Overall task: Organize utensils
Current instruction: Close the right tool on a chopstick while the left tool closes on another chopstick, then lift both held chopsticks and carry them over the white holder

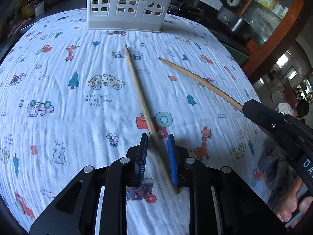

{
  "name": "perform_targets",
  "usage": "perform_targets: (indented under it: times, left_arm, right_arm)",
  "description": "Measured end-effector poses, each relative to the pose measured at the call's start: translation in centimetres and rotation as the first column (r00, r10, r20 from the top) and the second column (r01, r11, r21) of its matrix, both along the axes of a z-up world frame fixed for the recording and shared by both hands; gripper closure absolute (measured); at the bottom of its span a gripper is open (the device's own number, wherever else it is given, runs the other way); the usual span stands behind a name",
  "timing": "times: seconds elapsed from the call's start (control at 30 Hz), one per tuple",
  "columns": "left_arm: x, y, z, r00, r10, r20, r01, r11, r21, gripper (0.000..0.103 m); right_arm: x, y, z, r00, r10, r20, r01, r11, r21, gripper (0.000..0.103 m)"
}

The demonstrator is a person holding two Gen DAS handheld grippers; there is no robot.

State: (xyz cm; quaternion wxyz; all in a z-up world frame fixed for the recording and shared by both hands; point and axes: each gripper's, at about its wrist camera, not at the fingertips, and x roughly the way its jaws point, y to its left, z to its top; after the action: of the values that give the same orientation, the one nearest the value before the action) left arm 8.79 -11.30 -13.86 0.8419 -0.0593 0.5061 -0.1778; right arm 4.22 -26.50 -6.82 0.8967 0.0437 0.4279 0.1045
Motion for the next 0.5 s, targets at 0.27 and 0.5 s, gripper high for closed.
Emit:
perform_targets:
  times: [0.27, 0.5]
  left_arm:
    - [0.0, -0.7, 0.1, 1.0, -0.011, 0.023, 0.009, 0.997, 0.082, 0.093]
    - [0.2, 1.0, 2.0, 0.999, -0.02, 0.046, 0.017, 0.997, 0.076, 0.097]
  right_arm:
    - [0.4, -0.1, 0.1, 1.0, 0.014, 0.0, -0.014, 1.0, -0.005, 0.096]
    - [0.3, -0.1, 1.1, 1.0, 0.018, 0.021, -0.018, 1.0, -0.015, 0.096]
